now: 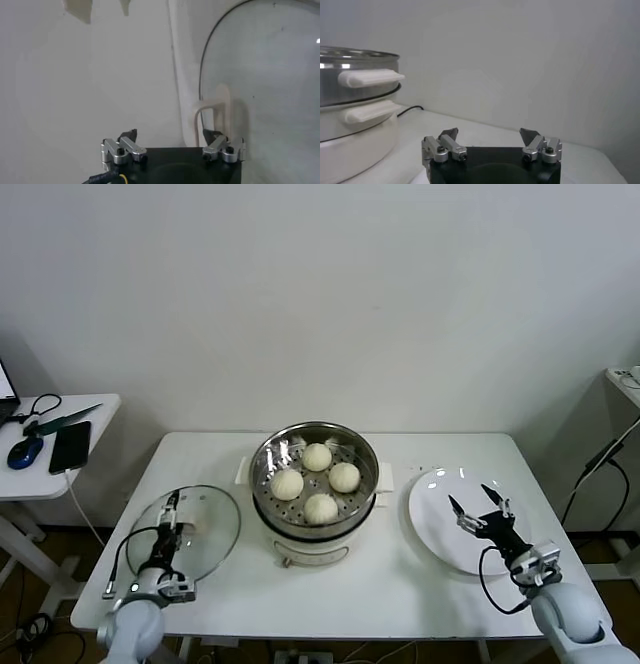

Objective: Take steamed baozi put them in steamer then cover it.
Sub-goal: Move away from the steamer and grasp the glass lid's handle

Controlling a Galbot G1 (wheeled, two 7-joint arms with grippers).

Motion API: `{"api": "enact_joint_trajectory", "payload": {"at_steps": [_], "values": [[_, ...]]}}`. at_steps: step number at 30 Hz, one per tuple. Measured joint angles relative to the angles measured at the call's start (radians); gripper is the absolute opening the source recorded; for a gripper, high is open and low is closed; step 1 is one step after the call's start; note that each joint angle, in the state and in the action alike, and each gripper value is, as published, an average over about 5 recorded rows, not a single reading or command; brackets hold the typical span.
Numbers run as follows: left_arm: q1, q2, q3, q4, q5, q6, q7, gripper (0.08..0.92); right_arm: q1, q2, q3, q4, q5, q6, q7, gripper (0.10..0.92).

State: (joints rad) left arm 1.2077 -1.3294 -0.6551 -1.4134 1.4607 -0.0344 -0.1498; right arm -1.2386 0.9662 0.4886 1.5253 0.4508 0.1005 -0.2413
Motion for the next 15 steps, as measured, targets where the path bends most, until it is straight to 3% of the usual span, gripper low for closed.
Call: {"api": "enact_joint_trajectory", "payload": {"at_steps": [15], "values": [[-0.017, 0.005, -0.004, 0.043, -0.032, -0.010, 0.002, 0.411, 0.006, 0.017, -0.014, -0.030, -0.056, 0.021, -0.020, 0.823]]}}
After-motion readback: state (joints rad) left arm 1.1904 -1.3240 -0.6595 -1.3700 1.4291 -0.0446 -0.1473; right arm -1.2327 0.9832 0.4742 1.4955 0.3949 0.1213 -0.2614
